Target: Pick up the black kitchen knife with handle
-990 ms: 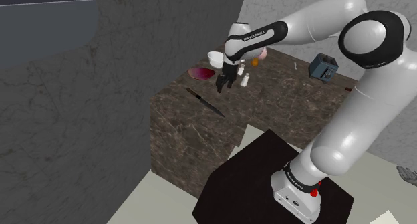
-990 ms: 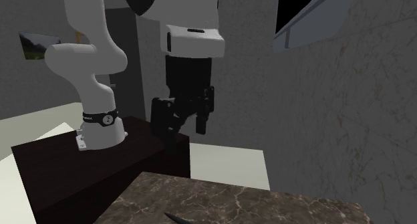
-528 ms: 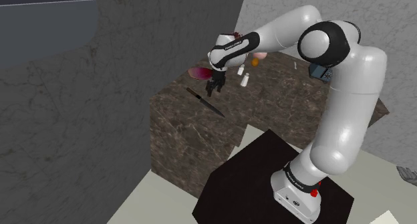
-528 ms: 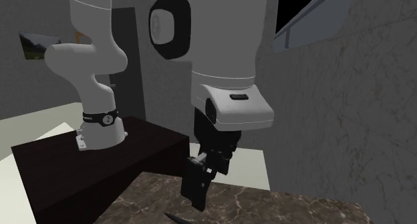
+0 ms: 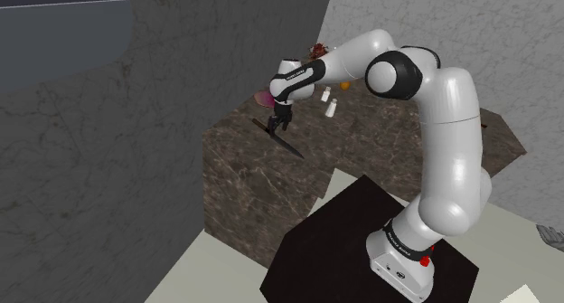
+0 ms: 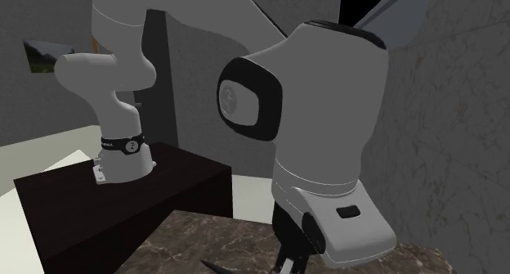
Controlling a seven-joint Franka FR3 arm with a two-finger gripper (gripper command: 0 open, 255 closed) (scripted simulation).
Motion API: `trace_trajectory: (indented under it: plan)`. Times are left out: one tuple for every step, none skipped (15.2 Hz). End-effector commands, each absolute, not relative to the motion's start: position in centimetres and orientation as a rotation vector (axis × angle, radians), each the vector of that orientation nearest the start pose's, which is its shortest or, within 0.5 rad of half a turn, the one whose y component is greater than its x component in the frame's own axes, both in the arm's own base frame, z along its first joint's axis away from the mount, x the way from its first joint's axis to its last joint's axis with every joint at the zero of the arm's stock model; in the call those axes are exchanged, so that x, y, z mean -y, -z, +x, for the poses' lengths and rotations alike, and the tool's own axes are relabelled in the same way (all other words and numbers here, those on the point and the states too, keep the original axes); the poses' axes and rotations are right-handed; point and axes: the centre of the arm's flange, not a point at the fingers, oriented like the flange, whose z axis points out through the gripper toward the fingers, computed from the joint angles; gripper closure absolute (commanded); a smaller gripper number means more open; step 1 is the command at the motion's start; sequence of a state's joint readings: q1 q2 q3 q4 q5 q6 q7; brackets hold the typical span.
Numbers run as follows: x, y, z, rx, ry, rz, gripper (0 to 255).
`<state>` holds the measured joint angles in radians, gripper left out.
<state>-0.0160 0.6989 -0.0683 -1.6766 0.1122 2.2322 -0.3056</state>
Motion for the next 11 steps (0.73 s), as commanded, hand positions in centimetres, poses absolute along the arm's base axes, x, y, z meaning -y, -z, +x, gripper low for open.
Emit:
trace_trajectory:
  plan:
    - [5.0,-17.4,66.5,0.245,-0.200,-3.060,0]
    - [5.0,-16.8,66.5,0.245,-0.200,-3.060,0]
    - [5.0,-16.3,66.4,0.245,-0.200,-3.060,0]
    - [5.0,-15.8,66.5,0.245,-0.200,-3.060,0]
    - [5.0,-15.3,66.5,0.245,-0.200,-3.060,0]
    - [5.0,-15.0,66.5,0.245,-0.200,-3.060,0]
    - [5.0,-15.0,66.5,0.245,-0.200,-3.060,0]
    - [5.0,-14.9,66.4,0.245,-0.200,-3.060,255]
    - [5.0,-14.9,66.4,0.245,-0.200,-3.060,255]
    - [4.9,-14.9,66.3,0.245,-0.200,-3.060,255]
    - [4.9,-14.9,66.3,0.245,-0.200,-3.060,255]
